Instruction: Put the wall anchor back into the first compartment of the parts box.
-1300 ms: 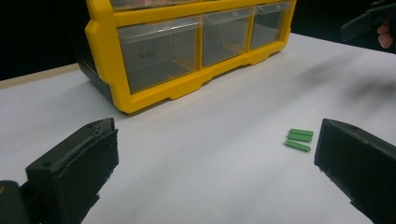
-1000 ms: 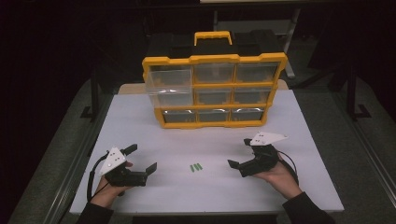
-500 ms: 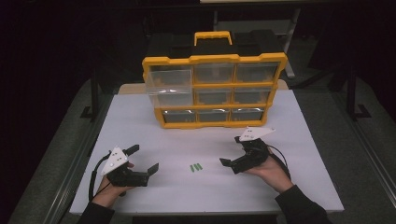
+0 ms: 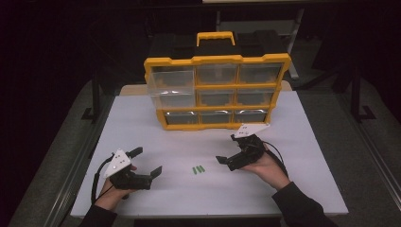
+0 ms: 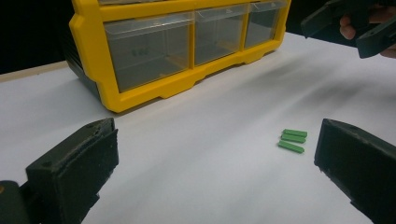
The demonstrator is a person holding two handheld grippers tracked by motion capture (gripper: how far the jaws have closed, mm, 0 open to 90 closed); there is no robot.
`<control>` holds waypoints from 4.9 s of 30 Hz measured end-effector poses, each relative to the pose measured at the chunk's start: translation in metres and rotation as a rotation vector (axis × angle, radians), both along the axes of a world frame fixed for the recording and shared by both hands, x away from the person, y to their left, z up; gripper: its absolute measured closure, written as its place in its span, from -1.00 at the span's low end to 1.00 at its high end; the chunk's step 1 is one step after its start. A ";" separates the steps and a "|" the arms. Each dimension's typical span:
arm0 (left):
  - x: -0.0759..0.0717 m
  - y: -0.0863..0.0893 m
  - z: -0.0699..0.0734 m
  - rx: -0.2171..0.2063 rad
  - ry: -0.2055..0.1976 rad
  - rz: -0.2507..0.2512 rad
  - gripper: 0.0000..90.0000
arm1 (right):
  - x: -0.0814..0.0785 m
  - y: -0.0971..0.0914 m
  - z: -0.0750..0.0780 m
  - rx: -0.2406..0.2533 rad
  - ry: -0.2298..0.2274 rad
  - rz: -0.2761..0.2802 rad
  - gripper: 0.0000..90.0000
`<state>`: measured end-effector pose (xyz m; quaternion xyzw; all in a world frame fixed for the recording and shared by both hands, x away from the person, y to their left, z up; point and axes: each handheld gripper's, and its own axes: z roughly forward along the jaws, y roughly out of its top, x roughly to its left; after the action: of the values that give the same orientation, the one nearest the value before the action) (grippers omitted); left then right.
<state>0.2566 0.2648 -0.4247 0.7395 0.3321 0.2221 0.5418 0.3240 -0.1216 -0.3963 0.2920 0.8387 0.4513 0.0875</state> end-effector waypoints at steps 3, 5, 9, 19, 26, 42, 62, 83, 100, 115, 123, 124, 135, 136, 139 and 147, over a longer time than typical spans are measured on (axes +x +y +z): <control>0.000 0.000 0.000 0.009 0.002 -0.002 -1.00 | 0.003 0.003 0.001 -0.013 0.007 -0.009 -0.95; 0.000 0.000 0.000 -0.001 0.002 0.001 -1.00 | 0.004 0.005 0.001 -0.021 0.020 -0.013 -0.95; -0.001 -0.001 0.000 0.004 0.000 0.001 -1.00 | 0.007 0.009 0.001 -0.033 0.034 -0.010 -0.91; 0.000 -0.001 0.000 0.014 0.000 -0.006 -1.00 | 0.013 0.021 0.002 -0.054 0.074 0.033 -0.80; -0.001 -0.002 0.000 0.016 0.002 -0.009 -1.00 | 0.016 0.031 0.002 -0.072 0.077 0.056 -0.74; -0.001 -0.002 0.000 0.018 0.000 -0.011 -1.00 | 0.021 0.055 -0.005 -0.153 0.113 0.122 -0.59; -0.001 0.001 0.002 -0.012 -0.041 0.022 -1.00 | 0.029 0.076 -0.021 -0.249 0.155 0.188 -0.26; -0.001 -0.003 -0.002 0.019 -0.024 -0.030 -1.00 | 0.027 0.089 -0.034 -0.306 0.196 0.259 0.49; -0.002 -0.004 -0.002 0.016 -0.018 -0.031 -1.00 | 0.024 0.091 -0.036 -0.342 0.199 0.288 0.72; -0.002 -0.004 -0.002 0.021 -0.018 -0.039 -1.00 | 0.021 0.090 -0.037 -0.355 0.180 0.266 0.86; -0.001 -0.004 -0.002 0.024 -0.018 -0.036 -1.00 | 0.020 0.089 -0.037 -0.360 0.172 0.265 0.87; -0.001 -0.004 -0.002 0.032 -0.020 -0.038 -1.00 | 0.020 0.089 -0.037 -0.360 0.174 0.265 0.87; 0.000 -0.004 -0.002 0.028 -0.016 -0.032 -1.00 | 0.021 0.083 -0.033 -0.362 0.180 0.280 0.87; 0.000 -0.004 -0.002 0.029 -0.017 -0.033 -1.00 | 0.022 0.083 -0.033 -0.360 0.182 0.278 0.87; 0.000 -0.004 -0.002 0.031 -0.017 -0.036 -1.00 | 0.022 0.081 -0.031 -0.354 0.190 0.280 0.87; 0.000 -0.004 -0.002 0.032 -0.022 -0.036 -1.00 | 0.022 0.077 -0.024 -0.324 0.188 0.286 0.87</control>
<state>0.2567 0.2608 -0.4267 0.7516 0.3091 0.2256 0.5373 0.3464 -0.0449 -0.4207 0.1930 0.9375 0.2895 -0.0100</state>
